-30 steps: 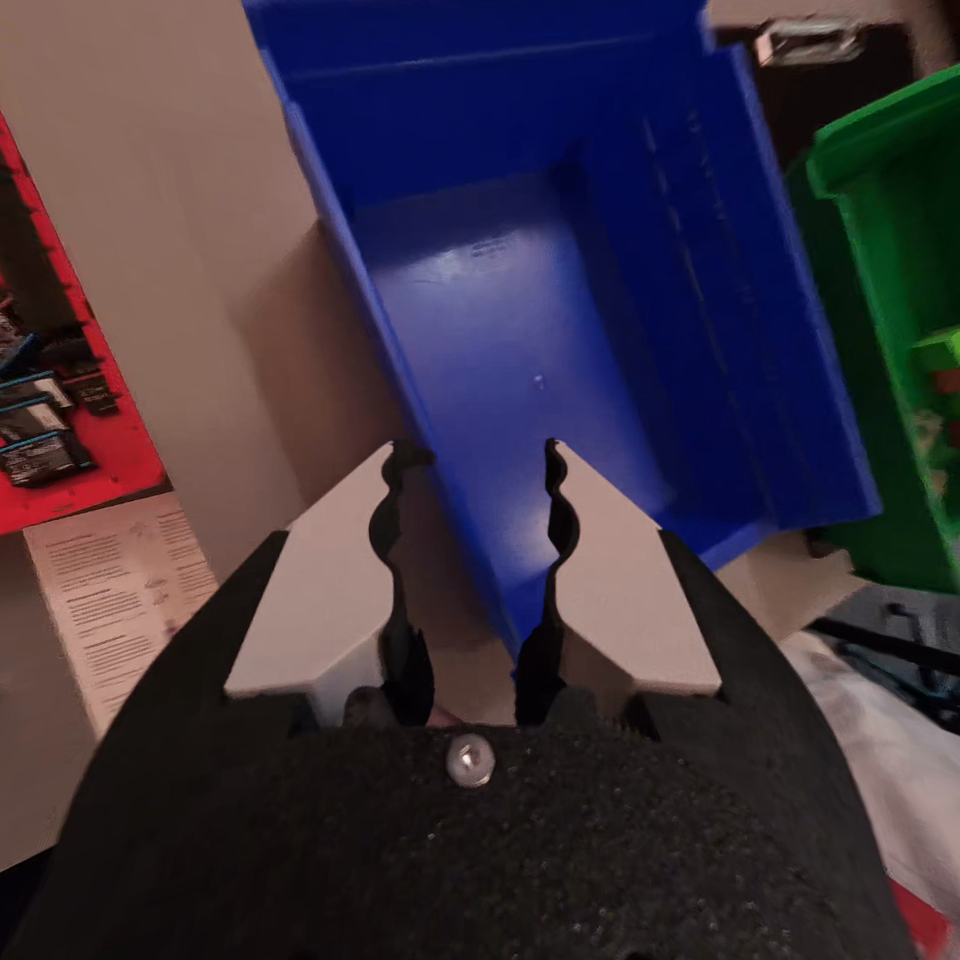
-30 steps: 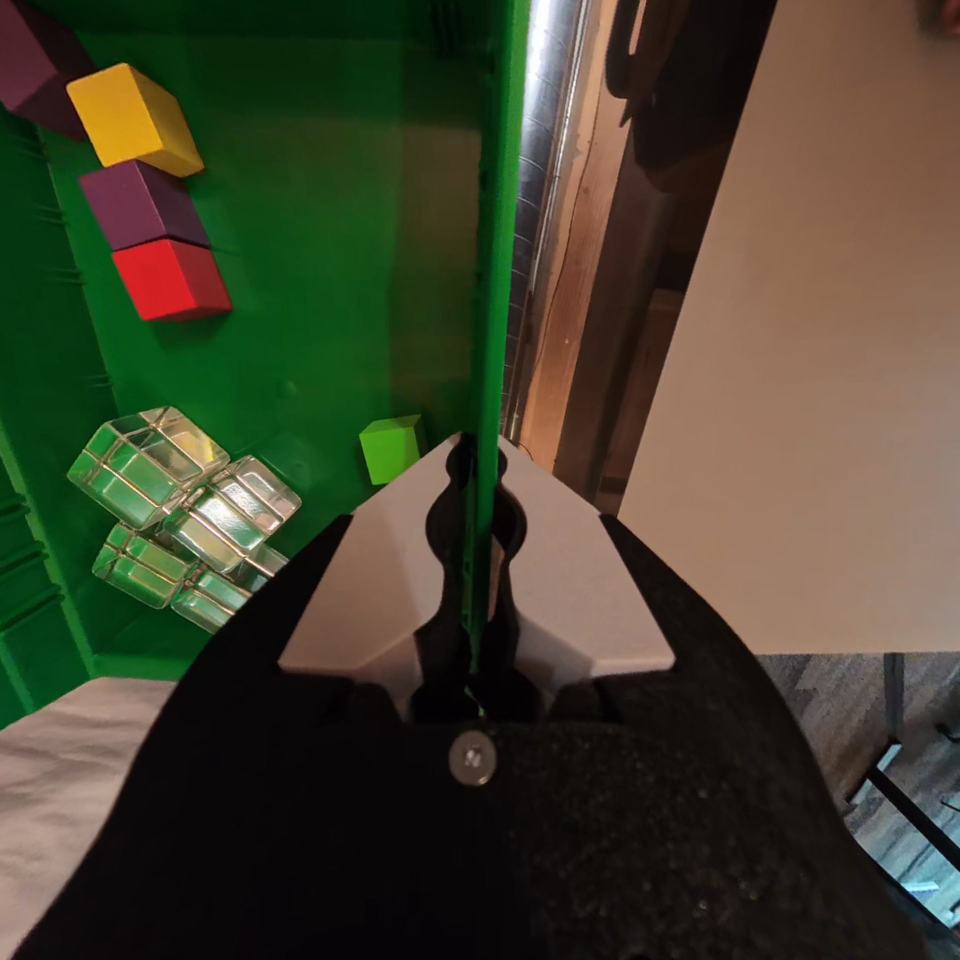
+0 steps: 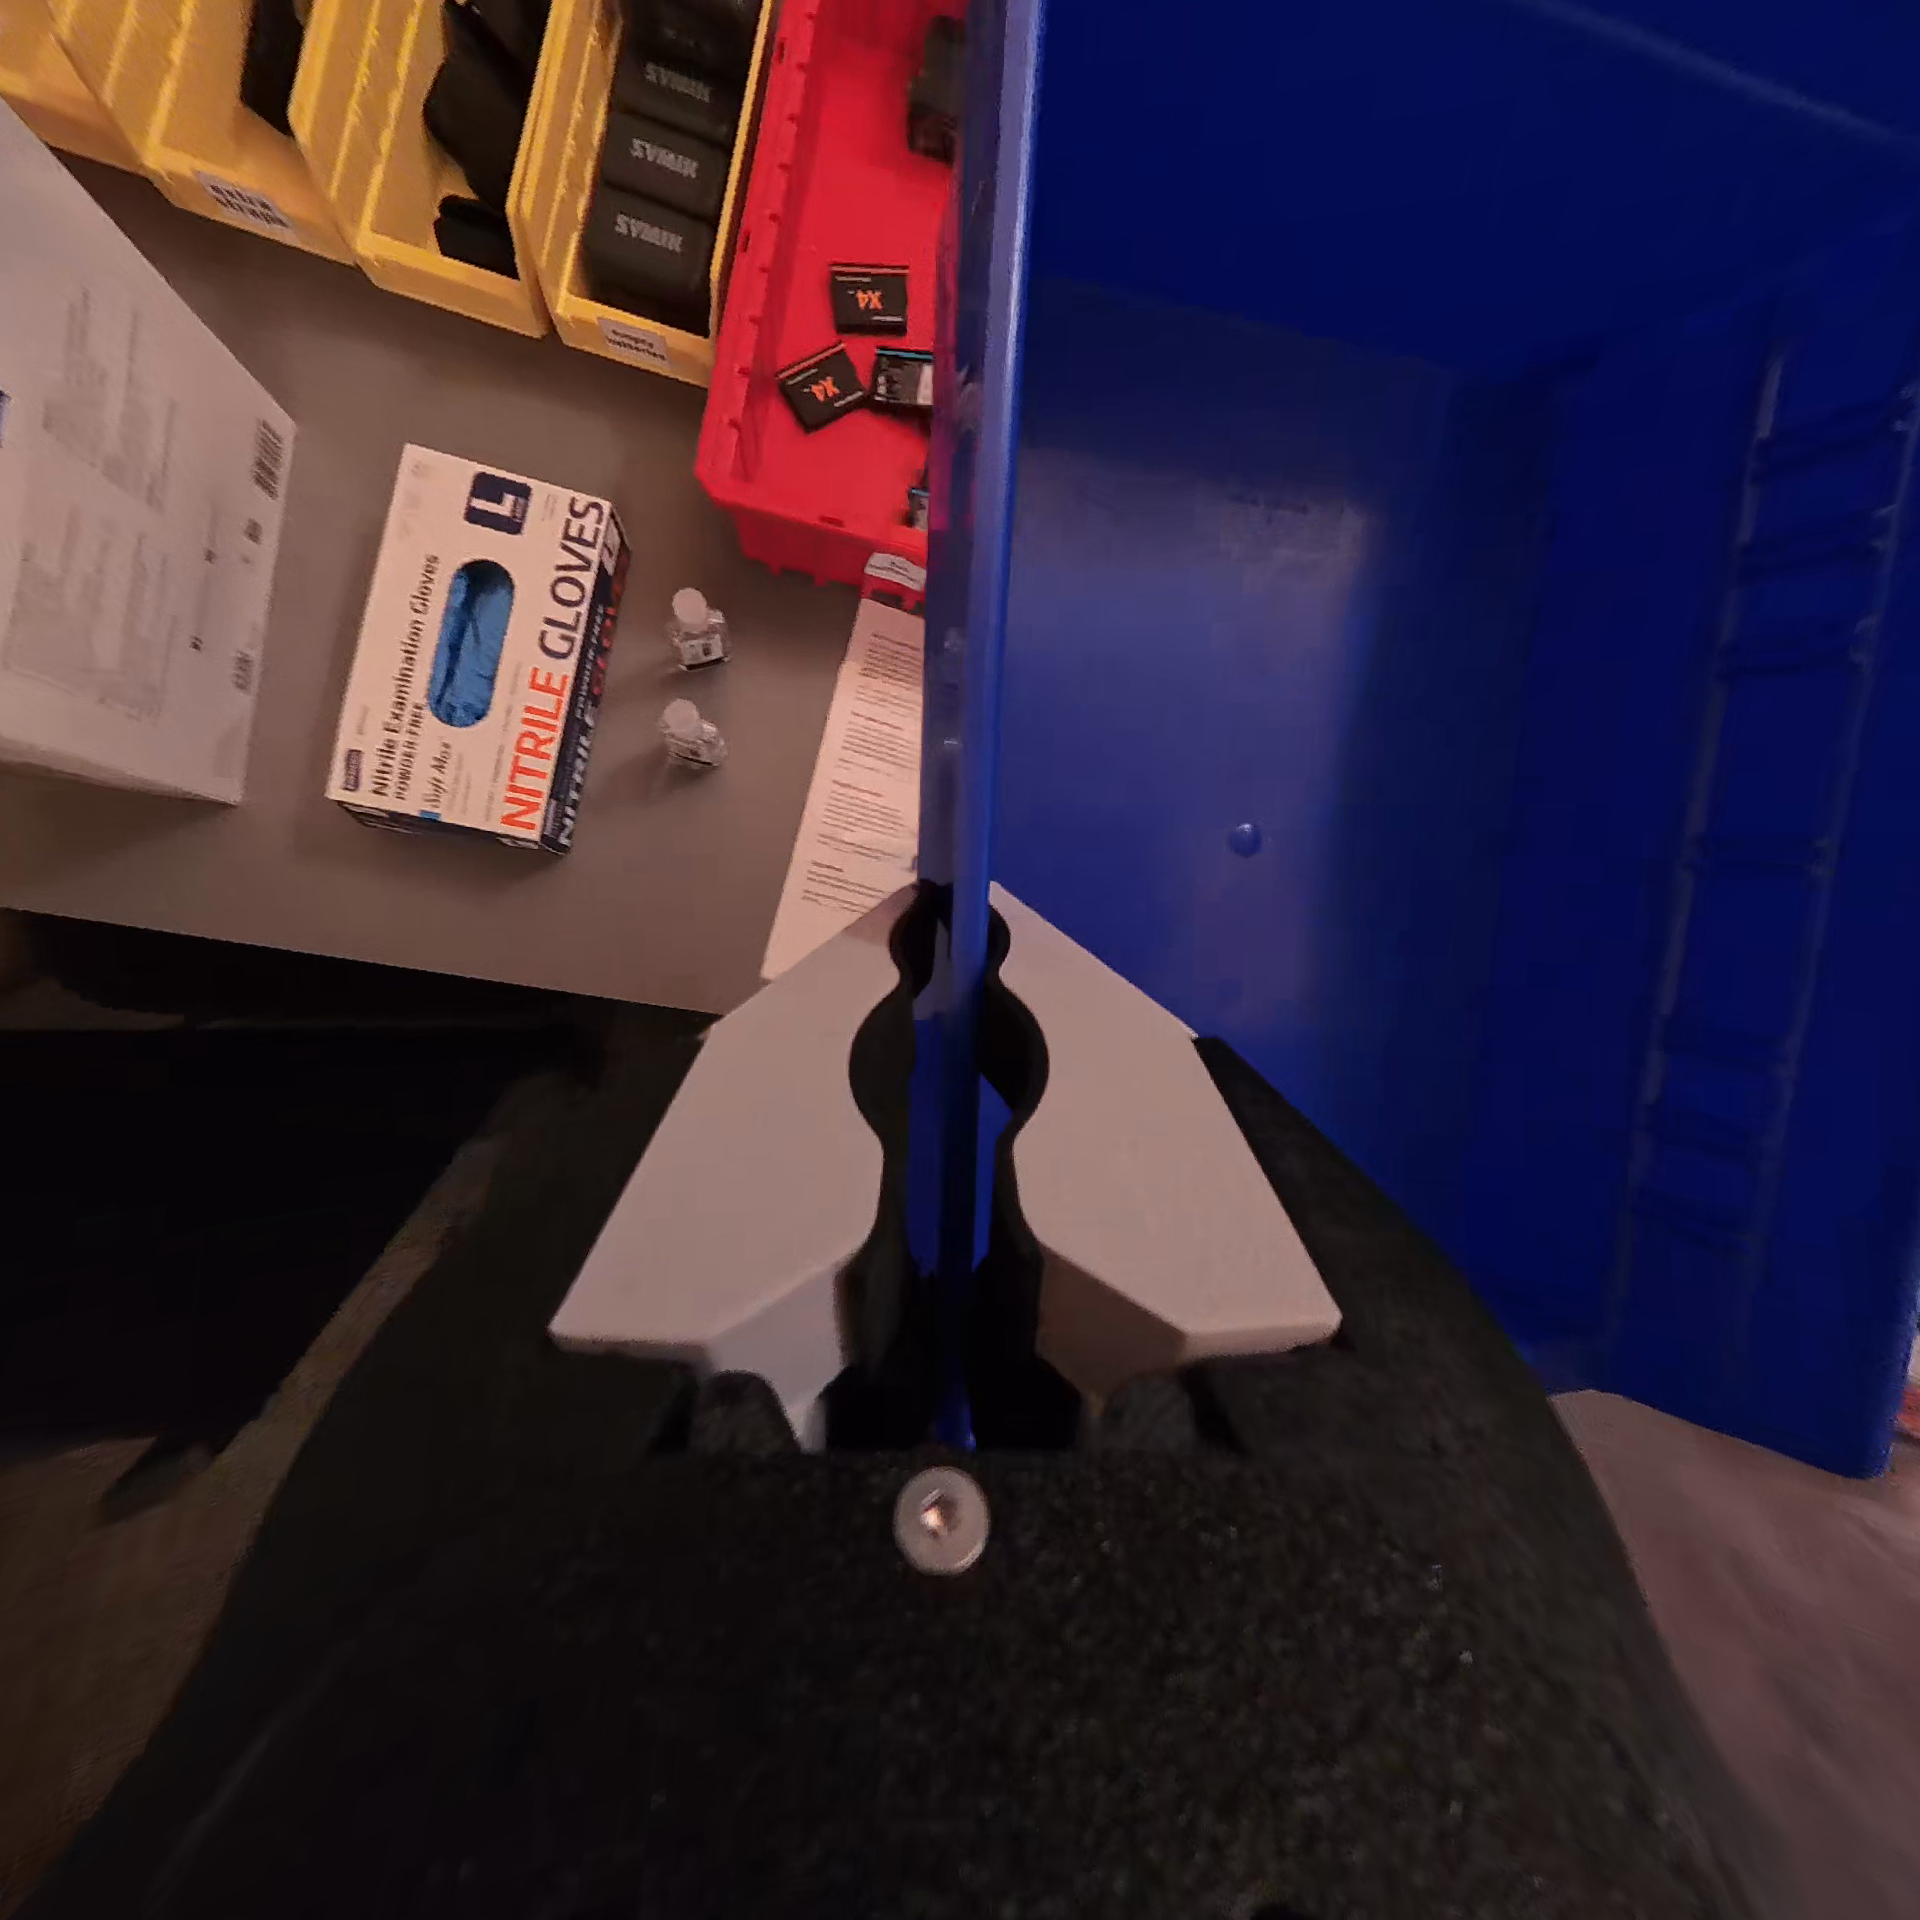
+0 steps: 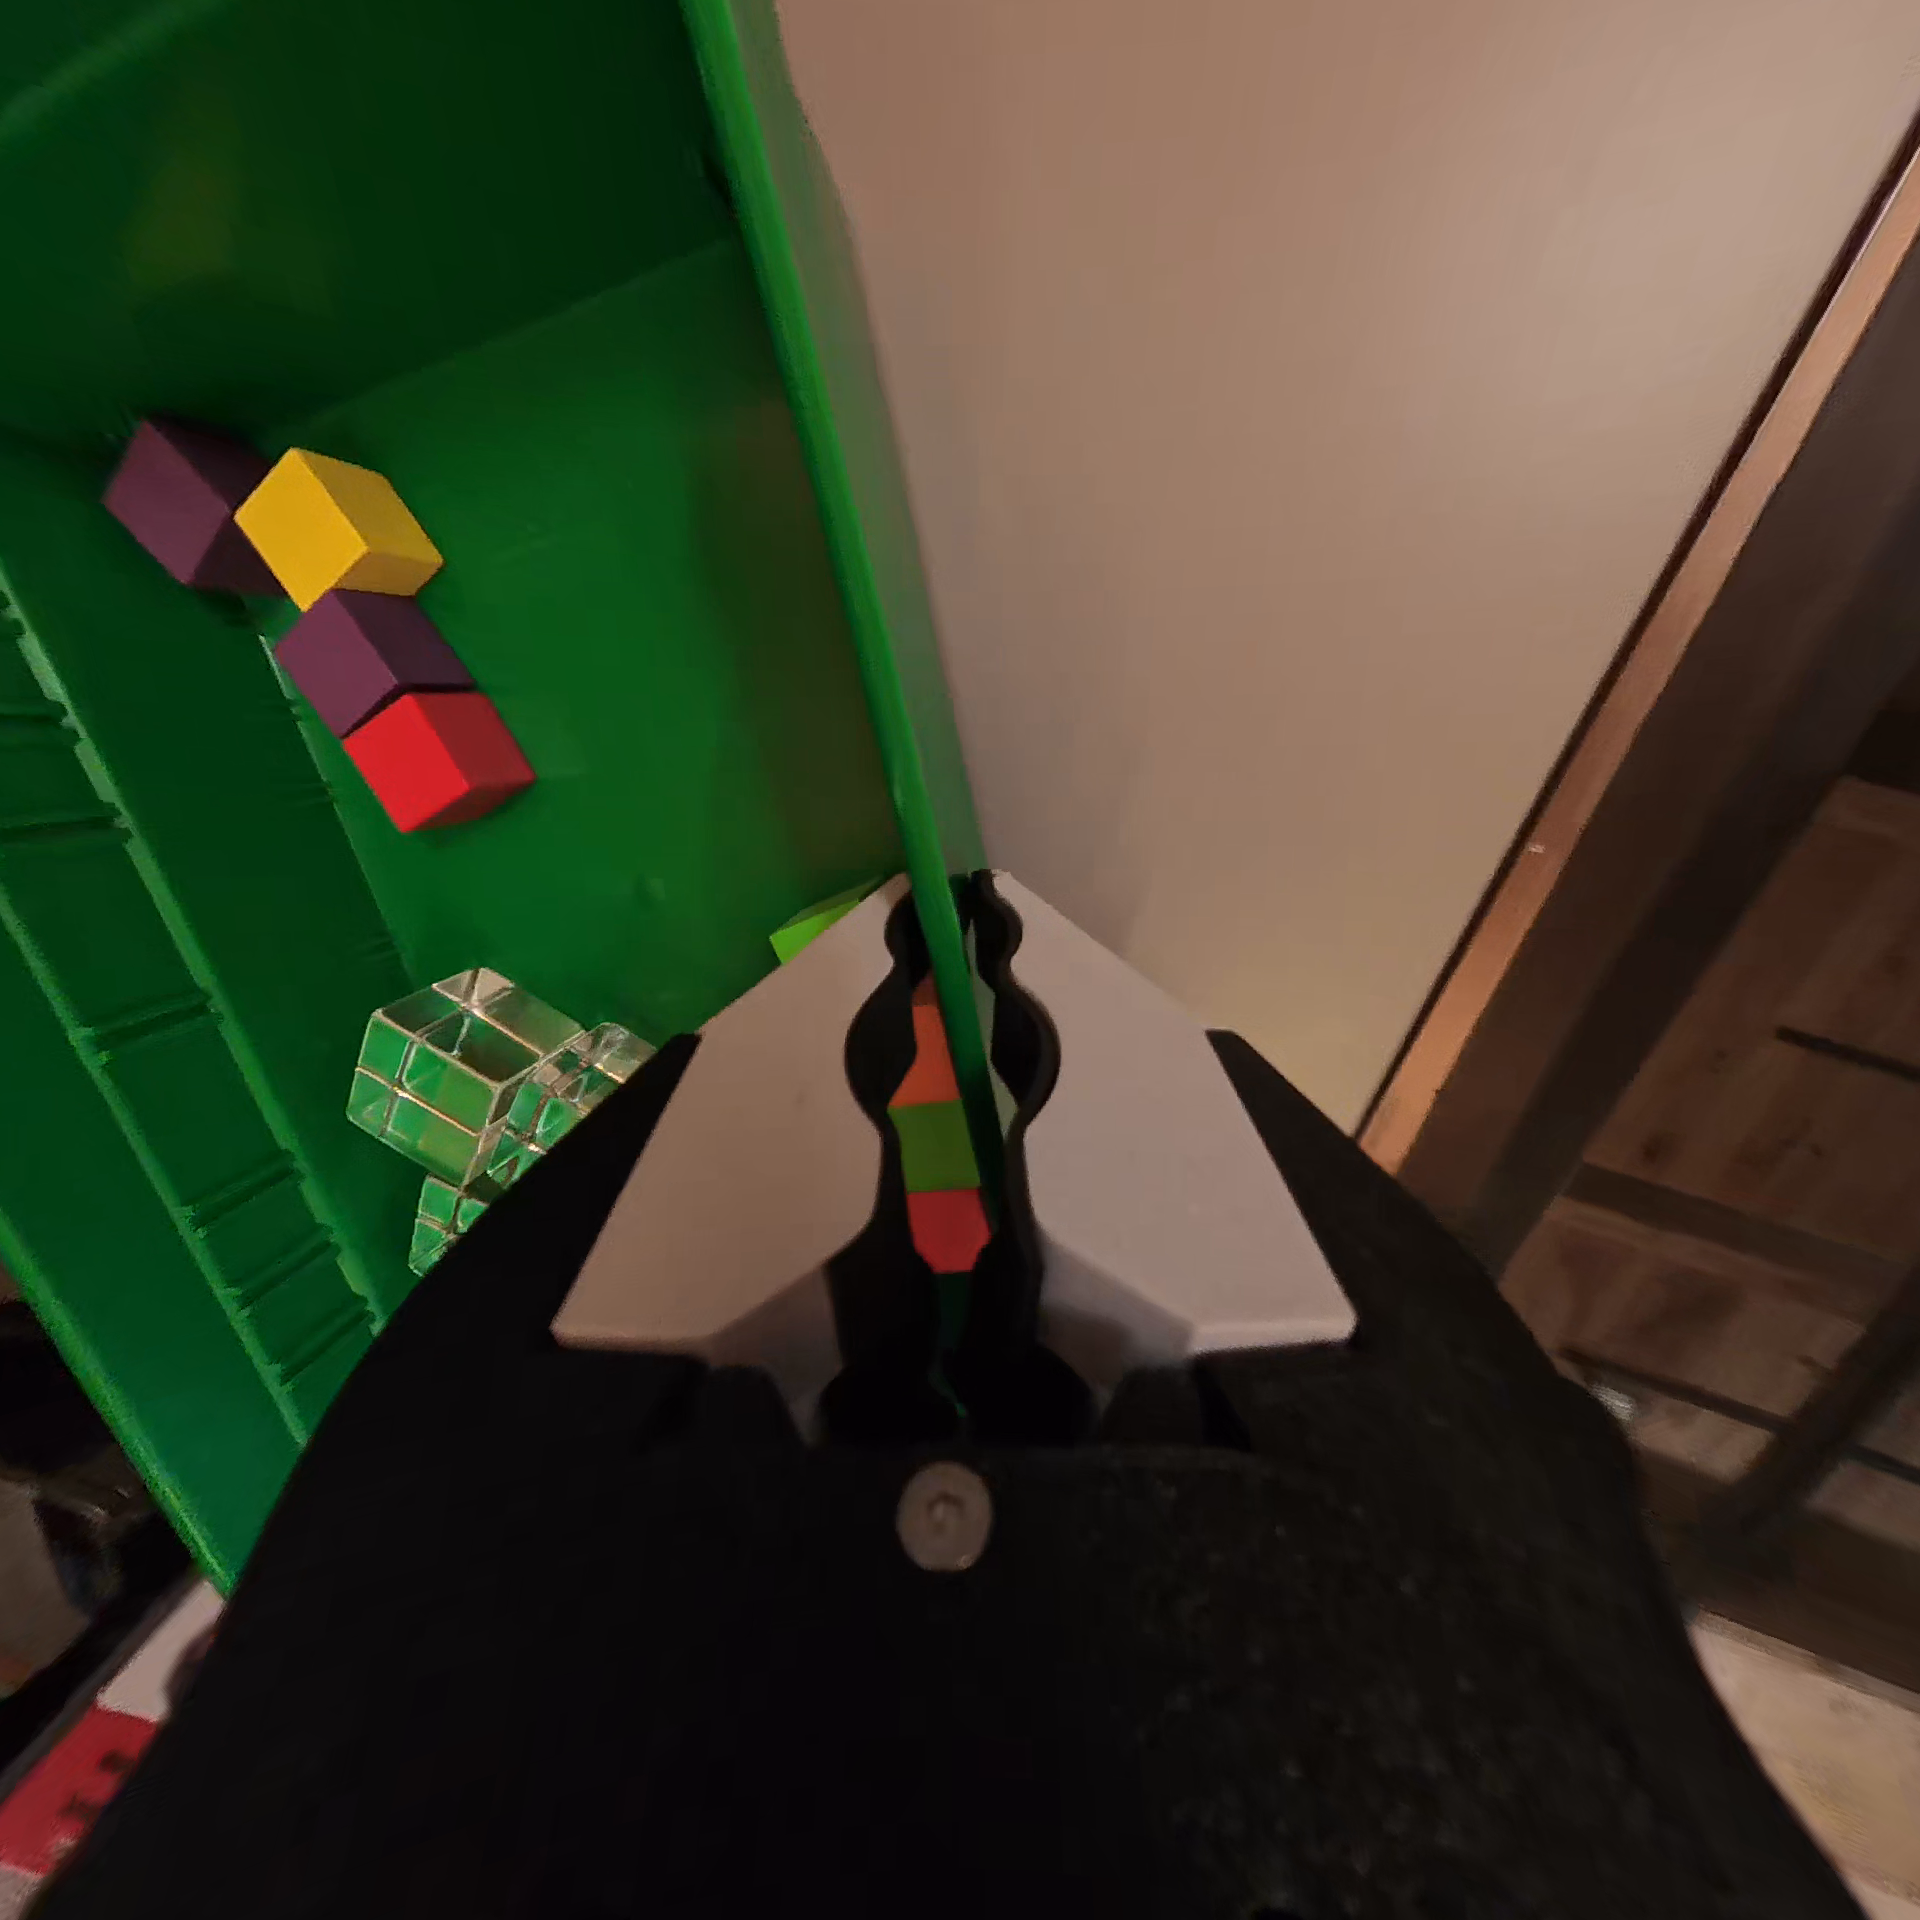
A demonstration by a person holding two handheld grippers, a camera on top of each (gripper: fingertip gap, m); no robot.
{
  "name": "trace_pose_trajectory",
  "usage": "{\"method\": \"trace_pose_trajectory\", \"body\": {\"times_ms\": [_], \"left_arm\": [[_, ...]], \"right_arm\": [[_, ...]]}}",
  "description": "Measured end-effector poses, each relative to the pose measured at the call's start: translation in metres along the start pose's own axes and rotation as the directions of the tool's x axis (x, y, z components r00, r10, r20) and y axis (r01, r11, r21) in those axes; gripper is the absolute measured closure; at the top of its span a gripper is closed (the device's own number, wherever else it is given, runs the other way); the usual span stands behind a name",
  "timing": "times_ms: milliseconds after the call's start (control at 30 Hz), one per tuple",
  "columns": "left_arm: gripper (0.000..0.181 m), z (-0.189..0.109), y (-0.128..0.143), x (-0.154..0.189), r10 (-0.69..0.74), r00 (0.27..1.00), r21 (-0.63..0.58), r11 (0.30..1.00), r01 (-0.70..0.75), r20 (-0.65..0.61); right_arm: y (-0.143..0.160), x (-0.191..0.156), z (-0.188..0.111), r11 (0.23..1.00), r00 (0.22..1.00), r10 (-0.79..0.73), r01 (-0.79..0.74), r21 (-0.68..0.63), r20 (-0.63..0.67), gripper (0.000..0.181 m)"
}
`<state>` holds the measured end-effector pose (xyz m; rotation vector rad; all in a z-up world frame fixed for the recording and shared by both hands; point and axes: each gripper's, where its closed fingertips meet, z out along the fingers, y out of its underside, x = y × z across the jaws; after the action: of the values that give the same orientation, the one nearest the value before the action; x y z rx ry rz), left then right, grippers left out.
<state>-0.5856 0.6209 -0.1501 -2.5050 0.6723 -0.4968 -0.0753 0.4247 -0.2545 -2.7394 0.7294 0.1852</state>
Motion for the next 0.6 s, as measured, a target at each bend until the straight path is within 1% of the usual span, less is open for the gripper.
{"method": "trace_pose_trajectory", "body": {"times_ms": [67, 133, 167, 267, 367, 433, 500, 567, 600], "left_arm": [[0.175, 0.001, 0.006, 0.005, -0.014, 1.000, 0.000, 1.000, 0.014, -0.027], [0.175, 0.005, 0.012, 0.011, -0.013, 0.999, -0.011, 1.000, 0.013, -0.048], [0.175, 0.008, 0.015, 0.014, -0.014, 0.998, -0.020, 1.000, 0.012, -0.059], [0.175, 0.018, 0.019, 0.024, -0.002, 0.997, -0.046, 0.999, -0.001, -0.081], [0.175, 0.024, 0.019, 0.033, 0.020, 0.995, -0.051, 0.998, -0.025, -0.096], [0.175, 0.026, 0.020, 0.039, 0.024, 0.993, -0.052, 0.998, -0.030, -0.115], [0.175, 0.025, 0.023, 0.043, 0.023, 0.991, -0.051, 0.998, -0.030, -0.129], [0.175, 0.022, 0.024, 0.045, 0.023, 0.990, -0.039, 0.999, -0.029, -0.137], [0.175, 0.019, 0.025, 0.045, 0.018, 0.990, -0.034, 0.999, -0.022, -0.138]], "right_arm": [[-0.007, 0.002, 0.002, 0.998, 0.998, 0.063, -0.063, 0.030, -0.002, 0.175], [-0.001, 0.008, -0.001, 1.000, 0.996, 0.009, -0.008, 0.007, -0.088, 0.177], [0.004, 0.008, -0.002, 1.000, 0.994, 0.002, -0.002, 0.001, -0.109, 0.178], [0.020, 0.000, -0.005, 0.998, 0.995, 0.062, -0.060, 0.019, -0.082, 0.177], [0.037, -0.008, -0.005, 0.981, 0.979, 0.192, -0.191, 0.020, -0.066, 0.174], [0.054, -0.017, -0.002, 0.988, 0.988, 0.150, -0.151, -0.037, -0.034, 0.159], [0.074, -0.013, -0.004, 0.994, 0.994, 0.082, -0.087, -0.068, -0.070, 0.136], [0.095, -0.011, -0.008, 0.996, 0.996, 0.026, -0.033, -0.082, -0.091, 0.138], [0.105, -0.011, -0.008, 0.996, 0.996, 0.032, -0.040, -0.086, -0.087, 0.140]]}}
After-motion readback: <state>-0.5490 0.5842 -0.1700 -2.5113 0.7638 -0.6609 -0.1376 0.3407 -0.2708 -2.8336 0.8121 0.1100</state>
